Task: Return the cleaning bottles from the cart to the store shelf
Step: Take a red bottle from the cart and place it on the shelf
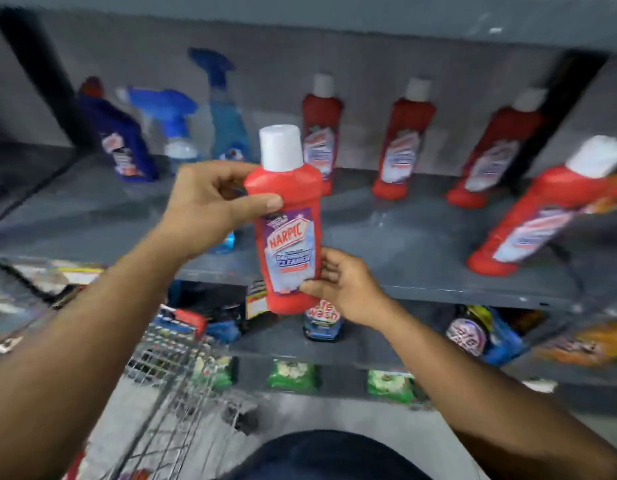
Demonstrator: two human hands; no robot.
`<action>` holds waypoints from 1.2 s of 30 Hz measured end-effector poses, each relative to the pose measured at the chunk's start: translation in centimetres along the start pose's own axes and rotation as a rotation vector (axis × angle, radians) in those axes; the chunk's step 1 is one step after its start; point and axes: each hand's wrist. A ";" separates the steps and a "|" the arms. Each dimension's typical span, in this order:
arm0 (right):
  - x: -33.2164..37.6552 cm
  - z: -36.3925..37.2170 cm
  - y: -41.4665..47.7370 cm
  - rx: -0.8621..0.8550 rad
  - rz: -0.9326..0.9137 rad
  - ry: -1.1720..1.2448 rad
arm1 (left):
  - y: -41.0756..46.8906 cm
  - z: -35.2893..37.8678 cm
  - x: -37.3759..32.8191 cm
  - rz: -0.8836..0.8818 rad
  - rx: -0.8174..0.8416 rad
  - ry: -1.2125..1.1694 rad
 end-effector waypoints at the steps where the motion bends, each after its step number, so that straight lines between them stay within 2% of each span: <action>1: 0.2 -2.3 -0.5 -0.048 -0.016 -0.011 | 1.3 2.2 -0.5 0.018 0.035 -0.013; 6: 1.3 -12.9 -2.2 -0.259 -0.127 -0.068 | 7.2 12.9 -2.5 0.084 0.139 -0.021; 12: 1.5 -19.1 -1.5 -0.246 -0.106 -0.075 | 10.5 18.5 -3.1 -0.001 0.189 -0.026; 26: -0.6 -19.9 -1.1 -0.281 -0.155 -0.015 | 11.2 18.8 -2.8 -0.013 0.258 -0.062; 32: -0.2 -19.8 -1.5 -0.274 -0.108 -0.056 | 10.5 18.8 -3.3 -0.002 0.260 -0.081; 34: -0.2 -19.3 -2.3 -0.329 -0.138 -0.079 | 9.5 18.4 -3.2 0.016 0.236 -0.080; 36: -0.6 -18.4 -3.9 -0.520 -0.279 -0.207 | 7.9 17.3 -2.2 -0.027 0.153 -0.028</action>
Point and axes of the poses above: each hand's wrist, its own y-axis towards the middle knuckle, its own z-axis out of the palm, x = y × z, and after that the axes turned 15 degrees about y, right-handed
